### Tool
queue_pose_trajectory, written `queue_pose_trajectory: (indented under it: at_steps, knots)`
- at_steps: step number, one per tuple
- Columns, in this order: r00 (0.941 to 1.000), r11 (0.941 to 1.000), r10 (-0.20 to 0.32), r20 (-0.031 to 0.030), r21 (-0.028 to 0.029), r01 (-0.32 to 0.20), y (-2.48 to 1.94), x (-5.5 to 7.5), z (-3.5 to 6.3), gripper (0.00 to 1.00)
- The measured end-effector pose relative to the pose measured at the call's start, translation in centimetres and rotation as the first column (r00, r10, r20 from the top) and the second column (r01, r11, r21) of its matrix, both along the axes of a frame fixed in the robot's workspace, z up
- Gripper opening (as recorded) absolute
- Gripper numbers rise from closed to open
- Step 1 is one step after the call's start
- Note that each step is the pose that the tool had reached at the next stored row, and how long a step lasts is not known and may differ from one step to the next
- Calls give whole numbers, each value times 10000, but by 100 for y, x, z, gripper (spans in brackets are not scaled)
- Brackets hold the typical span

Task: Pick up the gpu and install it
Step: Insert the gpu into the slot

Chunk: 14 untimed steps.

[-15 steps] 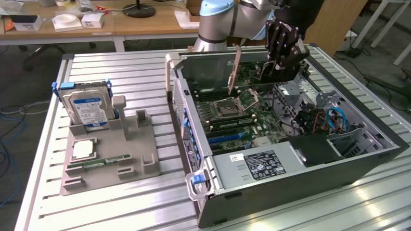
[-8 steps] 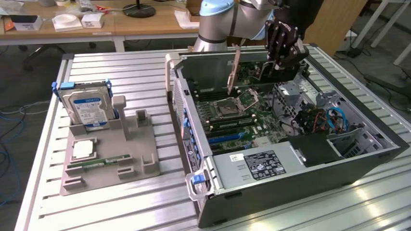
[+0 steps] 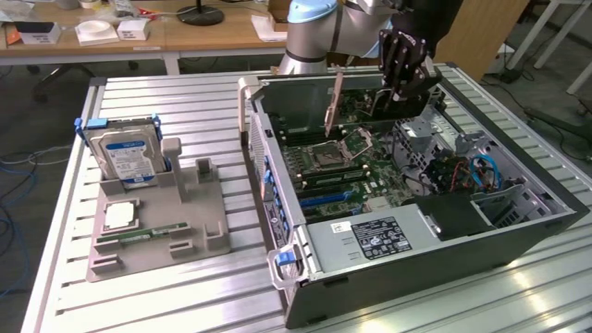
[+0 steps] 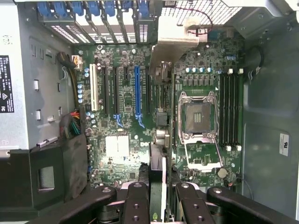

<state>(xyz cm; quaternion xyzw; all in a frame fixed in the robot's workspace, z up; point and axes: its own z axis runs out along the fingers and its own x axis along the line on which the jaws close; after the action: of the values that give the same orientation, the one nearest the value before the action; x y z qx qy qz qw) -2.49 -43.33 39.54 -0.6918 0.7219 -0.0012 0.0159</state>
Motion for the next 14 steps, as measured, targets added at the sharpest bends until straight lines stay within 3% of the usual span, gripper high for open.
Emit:
queue_pose_trajectory:
  at_steps: [4, 14]
  knots:
    - [10000, 10000, 0, 1, 54, 0, 0, 0, -1, 27]
    - [10000, 10000, 0, -9, 56, 0, 0, -63, -14, 27]
